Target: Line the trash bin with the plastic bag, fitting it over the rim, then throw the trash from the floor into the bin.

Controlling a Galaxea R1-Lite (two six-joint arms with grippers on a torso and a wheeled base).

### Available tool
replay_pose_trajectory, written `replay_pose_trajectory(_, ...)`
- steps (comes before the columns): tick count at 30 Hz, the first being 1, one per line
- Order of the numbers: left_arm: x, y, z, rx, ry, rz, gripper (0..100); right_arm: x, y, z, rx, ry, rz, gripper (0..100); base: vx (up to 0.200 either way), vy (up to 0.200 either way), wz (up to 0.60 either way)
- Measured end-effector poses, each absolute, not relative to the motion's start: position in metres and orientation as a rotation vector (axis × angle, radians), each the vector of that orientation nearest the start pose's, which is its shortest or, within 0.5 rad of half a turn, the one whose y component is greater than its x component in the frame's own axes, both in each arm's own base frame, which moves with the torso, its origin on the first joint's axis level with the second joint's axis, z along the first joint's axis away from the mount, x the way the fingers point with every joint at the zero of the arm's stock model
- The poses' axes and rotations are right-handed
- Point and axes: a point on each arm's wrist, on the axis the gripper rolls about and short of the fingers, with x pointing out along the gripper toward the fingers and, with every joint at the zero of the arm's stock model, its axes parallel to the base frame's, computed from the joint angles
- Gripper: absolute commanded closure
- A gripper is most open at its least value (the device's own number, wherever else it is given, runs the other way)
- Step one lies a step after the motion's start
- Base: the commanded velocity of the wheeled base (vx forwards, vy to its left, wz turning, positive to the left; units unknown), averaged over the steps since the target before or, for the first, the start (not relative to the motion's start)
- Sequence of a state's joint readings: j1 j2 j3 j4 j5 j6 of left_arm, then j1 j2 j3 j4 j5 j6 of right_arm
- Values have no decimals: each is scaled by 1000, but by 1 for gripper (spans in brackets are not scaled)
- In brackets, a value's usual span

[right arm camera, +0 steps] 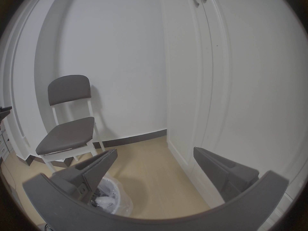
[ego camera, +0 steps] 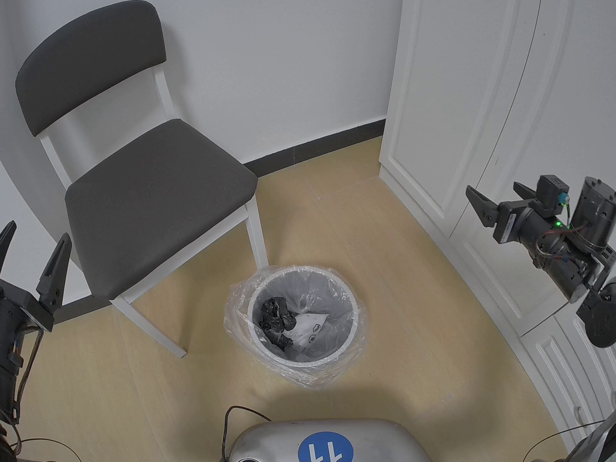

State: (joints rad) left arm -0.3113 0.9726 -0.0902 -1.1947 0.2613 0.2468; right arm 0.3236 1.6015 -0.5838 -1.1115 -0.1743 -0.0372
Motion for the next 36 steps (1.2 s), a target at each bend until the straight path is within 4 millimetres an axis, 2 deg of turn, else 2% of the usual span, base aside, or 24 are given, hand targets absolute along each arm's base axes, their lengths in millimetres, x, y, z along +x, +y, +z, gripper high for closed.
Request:
replay_pose_trajectory(8,94,-19,192,197,-303,43,0,209,59,198,-13,-94,78,0,0,0,0)
replay_pose_trajectory(22,93,-10,196,226,-258,125,0,131,22,211,-3,-244,-18,0,0,0,0)
replay_pose_trajectory(27,84,-8,198,218,-275,131,0,111,17,215,4,-310,-29,0,0,0,0)
replay_pose_trajectory(36,52,-2,196,184,-306,143,0,79,10,221,-2,-421,-43,0,0,0,0)
